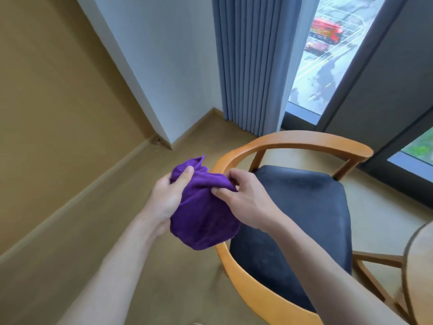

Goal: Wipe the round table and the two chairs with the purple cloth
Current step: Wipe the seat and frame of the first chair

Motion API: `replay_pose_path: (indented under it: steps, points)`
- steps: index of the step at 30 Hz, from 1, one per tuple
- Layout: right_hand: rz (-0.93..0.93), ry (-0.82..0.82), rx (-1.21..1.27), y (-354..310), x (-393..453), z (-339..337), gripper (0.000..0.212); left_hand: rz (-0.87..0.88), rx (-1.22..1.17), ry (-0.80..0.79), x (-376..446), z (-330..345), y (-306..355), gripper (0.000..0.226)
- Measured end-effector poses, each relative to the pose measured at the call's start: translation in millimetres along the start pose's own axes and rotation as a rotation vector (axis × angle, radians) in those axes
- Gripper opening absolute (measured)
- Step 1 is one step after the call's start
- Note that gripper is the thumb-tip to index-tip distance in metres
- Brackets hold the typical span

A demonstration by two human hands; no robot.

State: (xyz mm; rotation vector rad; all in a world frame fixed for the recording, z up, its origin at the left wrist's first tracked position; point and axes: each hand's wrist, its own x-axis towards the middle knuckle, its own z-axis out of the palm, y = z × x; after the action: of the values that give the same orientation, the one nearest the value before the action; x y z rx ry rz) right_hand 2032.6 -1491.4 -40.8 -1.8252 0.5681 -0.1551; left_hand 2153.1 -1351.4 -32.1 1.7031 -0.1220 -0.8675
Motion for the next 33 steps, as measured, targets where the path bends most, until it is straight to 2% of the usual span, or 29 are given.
replay_pose_path:
  steps: [3,5,7,9,11,15,18,20,25,27,30,33]
  points:
    - [0.015,0.058,0.040,-1,9,26,0.011,-0.114,-0.107,-0.070,17,-34,1,0.034]
    - [0.044,0.125,0.036,7,22,36,0.010,-0.096,-0.118,-0.070,40,-49,-7,0.036]
    - [0.100,0.219,0.028,27,43,41,0.011,-0.030,-0.100,0.039,70,-55,-25,0.042]
    - [0.185,0.298,-0.005,55,68,42,0.012,0.016,0.027,0.180,97,-47,-53,0.044]
    - [0.286,0.332,-0.067,86,89,41,0.009,-0.008,0.118,0.205,115,-27,-93,0.045]
    - [0.387,0.302,-0.143,137,111,48,0.006,-0.114,0.074,0.003,120,27,-164,0.055]
    - [0.390,0.283,-0.154,155,119,57,0.008,-0.100,-0.036,-0.015,127,44,-179,0.076]
    - [0.367,0.301,-0.155,156,128,61,0.007,-0.103,-0.122,-0.066,137,45,-175,0.069]
    - [0.175,0.325,-0.336,143,167,62,0.062,-0.134,-0.148,-0.164,171,45,-145,0.045]
    - [0.162,0.292,-0.391,146,187,59,0.066,-0.168,-0.119,-0.217,189,45,-137,0.042]
    - [0.259,0.253,-0.288,155,209,47,0.064,-0.250,-0.080,-0.329,219,48,-118,0.044]
    - [0.293,0.284,-0.006,157,221,42,0.060,-0.290,-0.027,-0.513,263,64,-90,0.046]
